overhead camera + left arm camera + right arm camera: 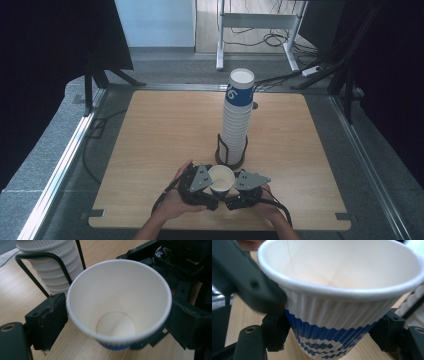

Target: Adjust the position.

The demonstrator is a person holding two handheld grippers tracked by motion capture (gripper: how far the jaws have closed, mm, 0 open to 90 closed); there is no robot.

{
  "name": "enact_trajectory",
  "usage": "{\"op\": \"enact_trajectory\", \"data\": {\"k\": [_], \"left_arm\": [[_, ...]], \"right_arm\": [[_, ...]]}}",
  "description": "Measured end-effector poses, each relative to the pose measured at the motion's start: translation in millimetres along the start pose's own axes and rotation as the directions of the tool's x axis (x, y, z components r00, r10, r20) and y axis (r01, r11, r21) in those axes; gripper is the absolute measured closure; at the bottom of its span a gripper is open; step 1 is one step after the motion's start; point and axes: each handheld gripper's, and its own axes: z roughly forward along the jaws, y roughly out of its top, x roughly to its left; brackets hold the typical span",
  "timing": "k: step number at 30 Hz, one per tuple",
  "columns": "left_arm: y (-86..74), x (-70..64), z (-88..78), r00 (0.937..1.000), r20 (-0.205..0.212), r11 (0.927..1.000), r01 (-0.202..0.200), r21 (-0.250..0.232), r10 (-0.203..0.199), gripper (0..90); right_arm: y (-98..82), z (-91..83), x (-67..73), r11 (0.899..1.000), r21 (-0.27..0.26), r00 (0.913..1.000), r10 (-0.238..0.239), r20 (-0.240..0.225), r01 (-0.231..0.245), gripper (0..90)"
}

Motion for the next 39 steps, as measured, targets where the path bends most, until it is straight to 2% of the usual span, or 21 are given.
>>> {"op": "enact_trajectory", "data": {"k": [4,8,13,20,22,27,32,39], "left_arm": [[0.5,6.0,-7.1,0.9986,0.029,0.9973,0.046,-0.057,-0.045,8.7],[0.9,12.2,-14.8,0.9945,0.055,0.988,0.095,-0.122,-0.089,8.8],[-0.8,20.8,-21.6,0.9917,0.04,0.9793,0.127,-0.157,-0.122,9.1],[-5.6,29.8,-21.7,0.9874,-0.009,0.9776,0.155,-0.142,-0.158,10.2],[-6.8,31.4,-20.0,0.9851,-0.04,0.9792,0.161,-0.123,-0.167,10.5],[-6.8,30.3,-18.1,0.9851,-0.069,0.9833,0.15,-0.103,-0.158,10.6],[-7.4,30.2,-16.6,0.9854,-0.073,0.985,0.148,-0.089,-0.154,10.7],[-8.8,30.5,-13.9,0.9841,-0.102,0.9884,0.14,-0.059,-0.145,11.2]], "right_arm": [[-0.8,-7.0,-6.7,1.0,-0.018,0.9995,0.025,0.019,-0.025,26.0],[-1.6,-12.6,-11.7,0.999,-0.031,0.9985,0.04,0.037,-0.039,26.0],[-1.4,-17.5,-14.9,0.998,-0.051,0.9973,0.051,0.053,-0.048,26.1],[-0.8,-22.9,-17.4,0.997,-0.059,0.9963,0.053,0.068,-0.049,26.1],[-0.6,-25.6,-18.8,0.995,-0.077,0.9955,0.061,0.072,-0.056,26.1],[-0.6,-32.1,-21.3,0.993,-0.102,0.9948,0.063,0.08,-0.055,26.2],[-0.3,-38.8,-24.7,0.991,-0.122,0.9931,0.074,0.092,-0.062,26.2],[-0.1,-50.7,-30.3,0.986,-0.152,0.9895,0.085,0.117,-0.067,26.3]]}}
